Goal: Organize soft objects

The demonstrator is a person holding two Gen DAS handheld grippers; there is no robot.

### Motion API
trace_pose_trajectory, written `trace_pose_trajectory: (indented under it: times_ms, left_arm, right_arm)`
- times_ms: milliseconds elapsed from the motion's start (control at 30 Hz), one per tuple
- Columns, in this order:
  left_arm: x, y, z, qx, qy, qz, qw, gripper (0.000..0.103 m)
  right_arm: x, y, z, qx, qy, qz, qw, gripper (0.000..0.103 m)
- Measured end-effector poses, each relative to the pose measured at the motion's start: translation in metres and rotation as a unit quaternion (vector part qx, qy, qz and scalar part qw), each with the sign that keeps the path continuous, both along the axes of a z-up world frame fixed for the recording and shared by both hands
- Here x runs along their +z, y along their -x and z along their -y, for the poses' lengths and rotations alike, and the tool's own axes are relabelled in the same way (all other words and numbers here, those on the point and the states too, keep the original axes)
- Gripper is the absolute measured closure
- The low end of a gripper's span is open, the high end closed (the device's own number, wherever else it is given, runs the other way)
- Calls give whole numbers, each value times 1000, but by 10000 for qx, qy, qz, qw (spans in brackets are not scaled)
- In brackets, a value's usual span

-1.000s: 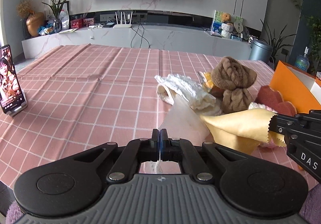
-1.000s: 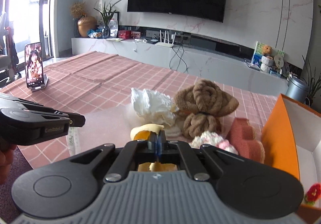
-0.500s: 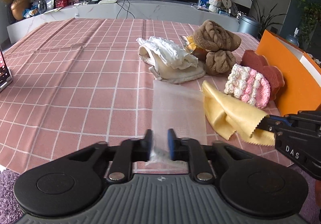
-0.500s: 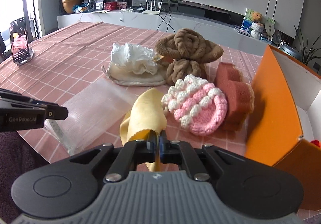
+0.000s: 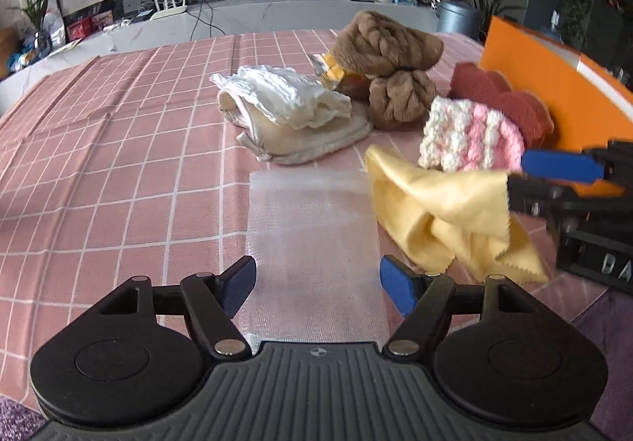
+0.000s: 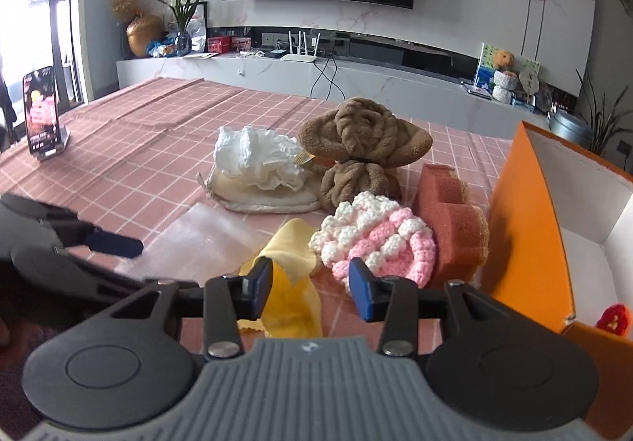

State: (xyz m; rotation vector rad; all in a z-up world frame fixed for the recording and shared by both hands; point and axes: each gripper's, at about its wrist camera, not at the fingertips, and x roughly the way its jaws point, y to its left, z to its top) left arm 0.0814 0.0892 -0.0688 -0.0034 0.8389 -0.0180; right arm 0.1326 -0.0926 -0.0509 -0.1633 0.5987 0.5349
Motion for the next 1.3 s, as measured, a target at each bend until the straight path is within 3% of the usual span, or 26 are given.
trace_pose_trajectory:
  times_ms: [133,367,467,567,700,867,900,933,1067,1300]
  left_arm:
    - [-7,-3,6,-153,-163,-2,9997,24]
    - [-5,-10,-4,-22,-82,161,9998,76]
    - [-4,-12,-11,88,60,197,9997,89]
    - [-5,-13,-17,180,175,220,9994,93]
    - [-4,-16,-18,199,222,216,9993,95]
    - [-4,-15,-20,275,350,202,9988,97]
    - [-4,-15,-20,284,364,199,9987,98]
    - [-4,-15,-20,295,379,199,9986,99]
    - [0,-11,-18,317,409,239,9984,101]
    - [19,2,-9,234,506,478,9973,101]
  right_arm:
    - [-3,-5,-9,191,-110,-93,9997,53]
    - [-20,-27,-20,238,-200,-563,9979,51]
    - [-34,-37,-24,204,-213,-848,9960,51]
    - [-44,-43,-27,152,-227,-1008,9945,51]
    - [-45,-37,-36,292,59,-710,9970,52]
    - [-46,-25,-41,501,191,-494,9973,76]
    - [-45,-24,-42,559,183,-496,9970,94]
    - [-45,-22,-43,567,230,-478,9970,101]
    - [-42,-18,-42,540,229,-493,9971,103]
    - [-16,-3,-29,500,73,-53,9987,103]
